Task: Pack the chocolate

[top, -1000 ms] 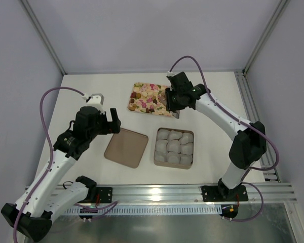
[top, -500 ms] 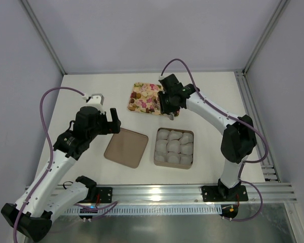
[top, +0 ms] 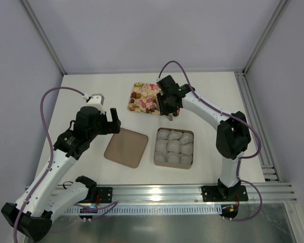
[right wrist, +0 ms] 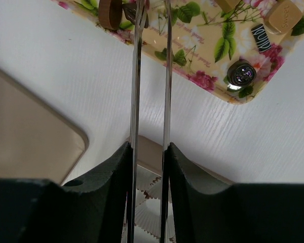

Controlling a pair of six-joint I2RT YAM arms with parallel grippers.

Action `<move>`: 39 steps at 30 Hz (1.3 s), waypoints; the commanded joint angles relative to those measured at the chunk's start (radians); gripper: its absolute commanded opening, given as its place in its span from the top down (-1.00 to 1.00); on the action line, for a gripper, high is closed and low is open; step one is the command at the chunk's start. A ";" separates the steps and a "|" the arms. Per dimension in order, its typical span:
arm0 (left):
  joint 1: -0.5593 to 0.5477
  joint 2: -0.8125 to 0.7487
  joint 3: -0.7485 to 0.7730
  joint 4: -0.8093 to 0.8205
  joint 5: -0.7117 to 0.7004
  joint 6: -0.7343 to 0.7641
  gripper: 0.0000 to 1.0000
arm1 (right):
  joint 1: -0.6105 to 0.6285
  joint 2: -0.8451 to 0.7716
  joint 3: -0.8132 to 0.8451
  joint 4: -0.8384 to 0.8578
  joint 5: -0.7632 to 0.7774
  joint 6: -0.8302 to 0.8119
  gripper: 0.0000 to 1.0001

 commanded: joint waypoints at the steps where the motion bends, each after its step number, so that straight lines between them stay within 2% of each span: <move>1: 0.003 -0.001 0.029 0.013 -0.018 0.005 -0.99 | 0.004 -0.007 0.042 0.034 -0.004 -0.011 0.28; 9: 0.003 0.002 0.029 0.013 -0.021 0.003 -0.99 | 0.003 -0.021 0.044 0.040 -0.005 -0.010 0.54; 15: 0.003 0.002 0.030 0.013 -0.019 0.005 -1.00 | 0.001 -0.091 0.033 0.037 0.018 -0.001 0.55; 23: 0.003 0.003 0.032 0.011 -0.019 0.003 -0.99 | -0.005 -0.225 -0.062 0.054 0.010 0.032 0.57; 29: 0.003 0.004 0.029 0.013 -0.016 0.000 -0.99 | -0.005 -0.425 -0.250 0.072 -0.042 0.071 0.56; 33: 0.003 0.006 0.032 0.010 -0.007 -0.001 -0.99 | 0.003 -0.620 -0.439 0.079 -0.117 0.105 0.57; 39: 0.002 0.009 0.029 0.010 0.008 -0.001 -0.99 | 0.049 -0.766 -0.599 0.031 -0.142 0.148 0.57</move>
